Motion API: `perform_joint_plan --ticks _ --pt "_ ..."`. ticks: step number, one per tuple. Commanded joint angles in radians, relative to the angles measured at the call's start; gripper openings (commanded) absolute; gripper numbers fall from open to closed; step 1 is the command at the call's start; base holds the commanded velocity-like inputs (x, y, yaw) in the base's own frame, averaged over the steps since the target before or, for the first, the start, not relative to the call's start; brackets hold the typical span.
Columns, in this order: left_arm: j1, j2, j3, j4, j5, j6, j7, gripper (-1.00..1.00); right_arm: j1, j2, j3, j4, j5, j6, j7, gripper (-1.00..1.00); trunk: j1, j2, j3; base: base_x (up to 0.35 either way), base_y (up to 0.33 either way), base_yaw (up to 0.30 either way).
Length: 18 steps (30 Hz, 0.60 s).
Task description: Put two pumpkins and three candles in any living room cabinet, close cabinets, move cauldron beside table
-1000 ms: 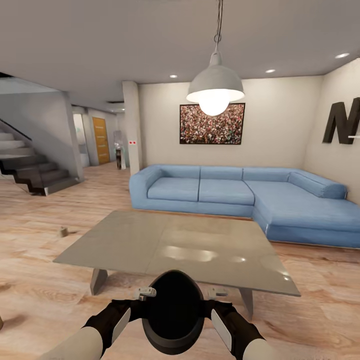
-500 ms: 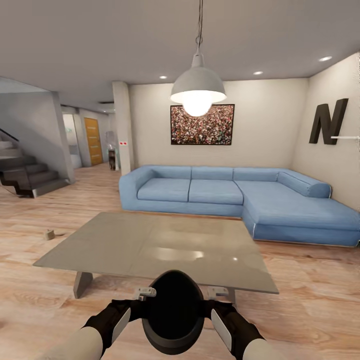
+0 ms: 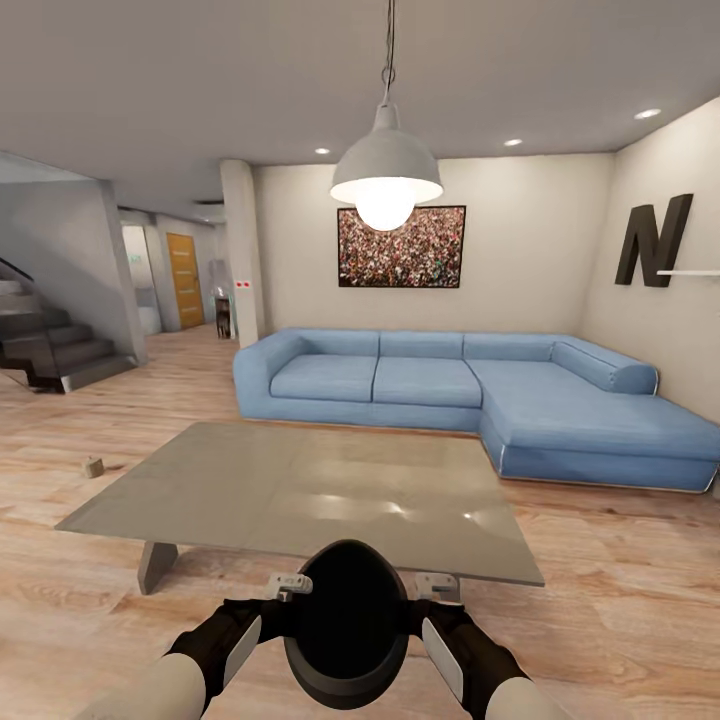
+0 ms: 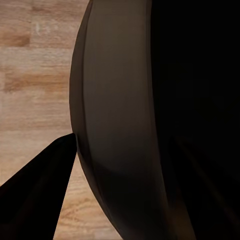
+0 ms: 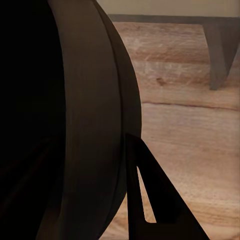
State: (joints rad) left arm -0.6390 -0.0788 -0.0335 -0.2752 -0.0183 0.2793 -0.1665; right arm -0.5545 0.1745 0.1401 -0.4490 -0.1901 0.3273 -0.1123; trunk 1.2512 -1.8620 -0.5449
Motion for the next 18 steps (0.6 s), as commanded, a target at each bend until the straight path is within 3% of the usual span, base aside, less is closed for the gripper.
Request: perform_joint_plan --ticks 1,14,18 --pt "-0.001 0.001 0.000 0.001 -0.003 0.006 -0.003 -1.00 -0.001 0.000 0.016 -0.022 -0.023 -0.041 0.005 -1.00 0.000 -0.001 -0.002 0.000 -0.002 0.000" --pt "0.003 0.001 0.000 -0.001 -0.003 0.005 -0.002 -1.00 -0.001 0.000 0.016 -0.022 -0.023 -0.040 0.005 -1.00 0.000 -0.001 -0.008 0.000 0.000 0.000" --pt "0.002 0.001 0.000 -0.001 -0.003 0.004 -0.002 -1.00 0.000 0.000 0.016 -0.022 -0.023 -0.040 0.005 -1.00 0.015 -0.029 -0.022 0.000 0.000 0.000"
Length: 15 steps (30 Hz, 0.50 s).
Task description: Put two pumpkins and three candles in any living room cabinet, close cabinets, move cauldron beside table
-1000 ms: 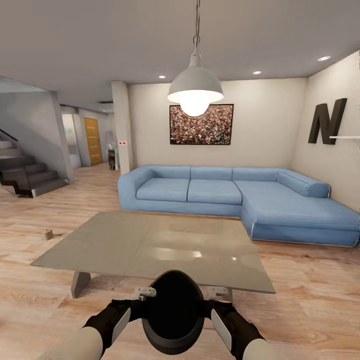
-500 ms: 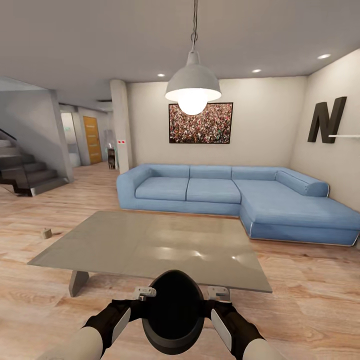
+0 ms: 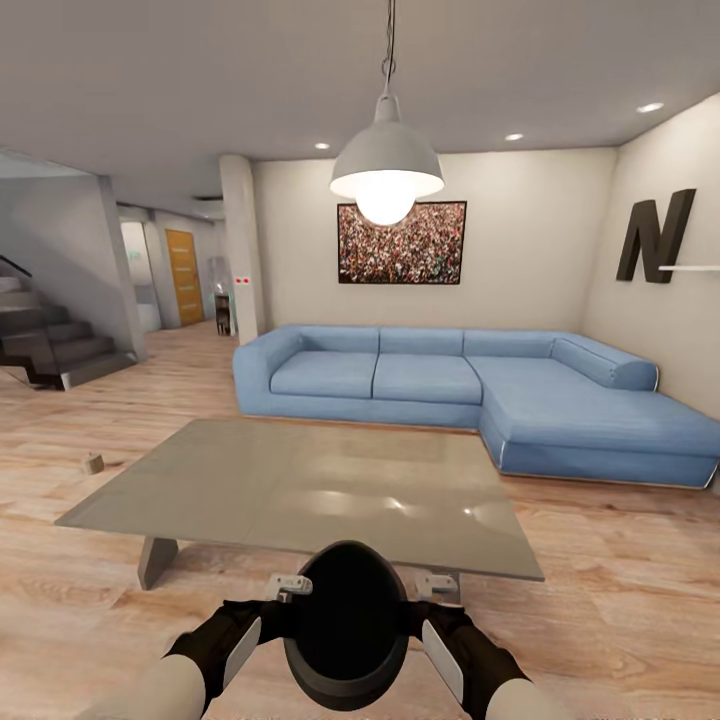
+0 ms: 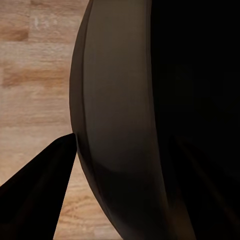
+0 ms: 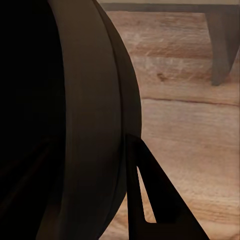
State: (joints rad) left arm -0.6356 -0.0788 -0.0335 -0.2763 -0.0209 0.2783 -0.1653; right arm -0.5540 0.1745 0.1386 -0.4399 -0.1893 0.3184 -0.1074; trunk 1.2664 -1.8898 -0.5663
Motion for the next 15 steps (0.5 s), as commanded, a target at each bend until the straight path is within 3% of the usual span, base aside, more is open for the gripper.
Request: perform_joint_plan --ticks 1,15 --pt "-0.001 0.001 0.000 0.000 -0.001 0.006 -0.003 -1.00 -0.001 0.000 0.018 -0.031 -0.024 -0.032 0.000 -1.00 0.004 -0.008 -0.005 0.000 0.000 0.000" --pt "-0.001 0.001 0.000 0.000 -0.001 0.006 -0.003 -1.00 -0.001 0.000 0.018 -0.031 -0.024 -0.030 0.000 -1.00 0.057 -0.106 -0.055 0.000 0.000 0.000"
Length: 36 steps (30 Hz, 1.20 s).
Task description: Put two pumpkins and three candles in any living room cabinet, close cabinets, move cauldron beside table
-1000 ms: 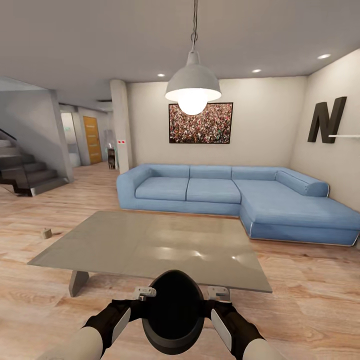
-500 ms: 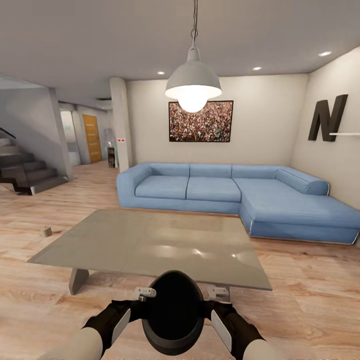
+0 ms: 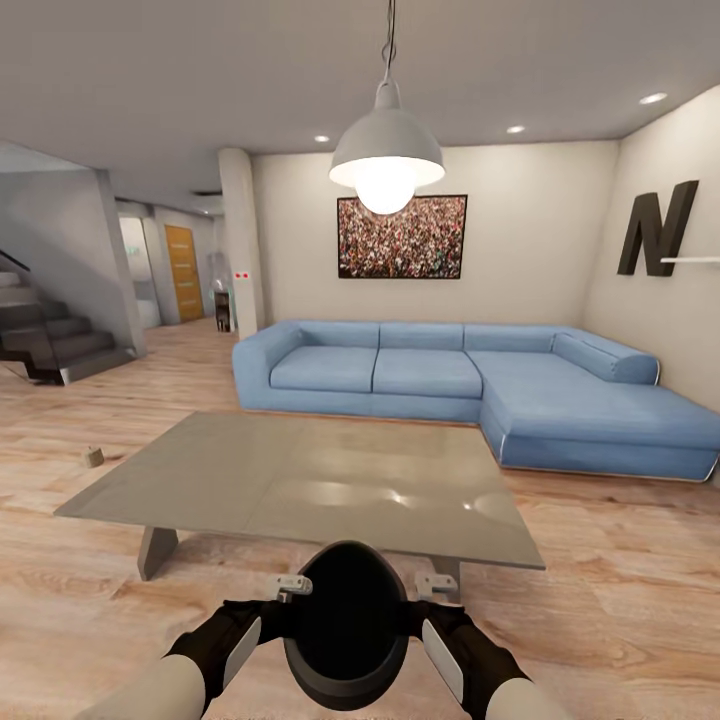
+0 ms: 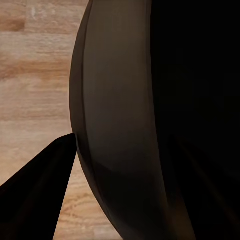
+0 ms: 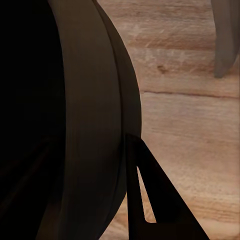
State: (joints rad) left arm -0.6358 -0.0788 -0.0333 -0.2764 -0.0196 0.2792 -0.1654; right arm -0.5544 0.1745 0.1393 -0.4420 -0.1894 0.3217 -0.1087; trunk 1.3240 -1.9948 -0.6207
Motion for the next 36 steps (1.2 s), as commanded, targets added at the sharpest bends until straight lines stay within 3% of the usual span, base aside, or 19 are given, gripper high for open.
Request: perform_joint_plan --ticks 1,36 --pt "-0.001 0.001 0.000 0.000 -0.002 0.005 -0.003 -1.00 -0.001 0.000 0.017 -0.029 -0.024 -0.033 0.001 -1.00 0.004 -0.008 -0.005 0.000 0.000 0.000" --pt "-0.001 0.001 0.000 0.000 -0.002 0.005 -0.002 -1.00 0.001 0.000 0.016 -0.032 -0.024 -0.034 0.001 -1.00 0.138 -0.253 -0.135 0.000 0.000 0.000"
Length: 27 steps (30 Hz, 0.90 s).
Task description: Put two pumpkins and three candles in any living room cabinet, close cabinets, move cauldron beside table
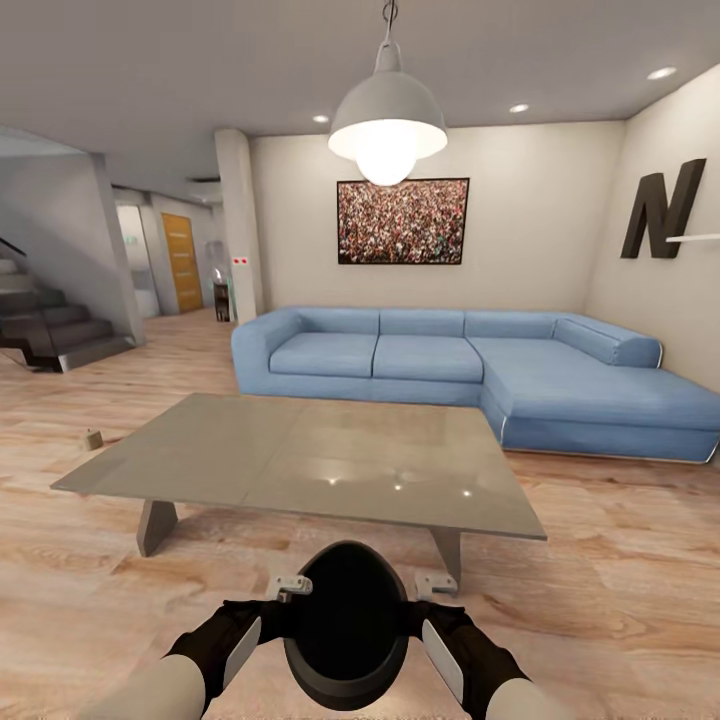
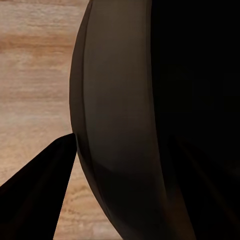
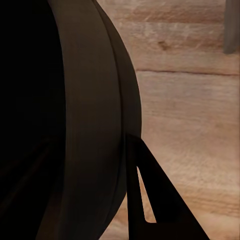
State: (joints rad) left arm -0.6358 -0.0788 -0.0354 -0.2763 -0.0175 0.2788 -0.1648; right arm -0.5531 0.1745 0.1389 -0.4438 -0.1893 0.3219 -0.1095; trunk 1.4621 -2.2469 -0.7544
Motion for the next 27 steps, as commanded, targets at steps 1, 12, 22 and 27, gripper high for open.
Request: perform_joint_plan --ticks 1,12,22,27 --pt "-0.001 0.001 0.002 0.000 -0.004 0.005 -0.003 -1.00 -0.001 0.000 0.016 -0.029 -0.024 -0.034 0.002 -1.00 0.004 -0.008 -0.006 0.000 0.000 0.000" --pt "-0.001 0.001 0.002 0.000 -0.004 0.005 -0.003 -1.00 -0.001 0.000 0.016 -0.029 -0.024 -0.032 0.002 -1.00 0.046 -0.085 -0.058 0.000 0.000 0.000" --pt "-0.001 0.001 0.002 0.000 -0.004 0.005 -0.003 -1.00 -0.001 0.000 0.017 -0.027 -0.024 -0.032 0.002 -1.00 0.084 -0.155 -0.105 0.000 0.000 0.000" --pt "-0.001 0.001 0.002 0.000 -0.004 0.005 -0.003 -1.00 -0.001 0.000 0.017 -0.027 -0.024 -0.032 0.002 -1.00 0.103 -0.190 -0.128 0.000 0.000 0.000"
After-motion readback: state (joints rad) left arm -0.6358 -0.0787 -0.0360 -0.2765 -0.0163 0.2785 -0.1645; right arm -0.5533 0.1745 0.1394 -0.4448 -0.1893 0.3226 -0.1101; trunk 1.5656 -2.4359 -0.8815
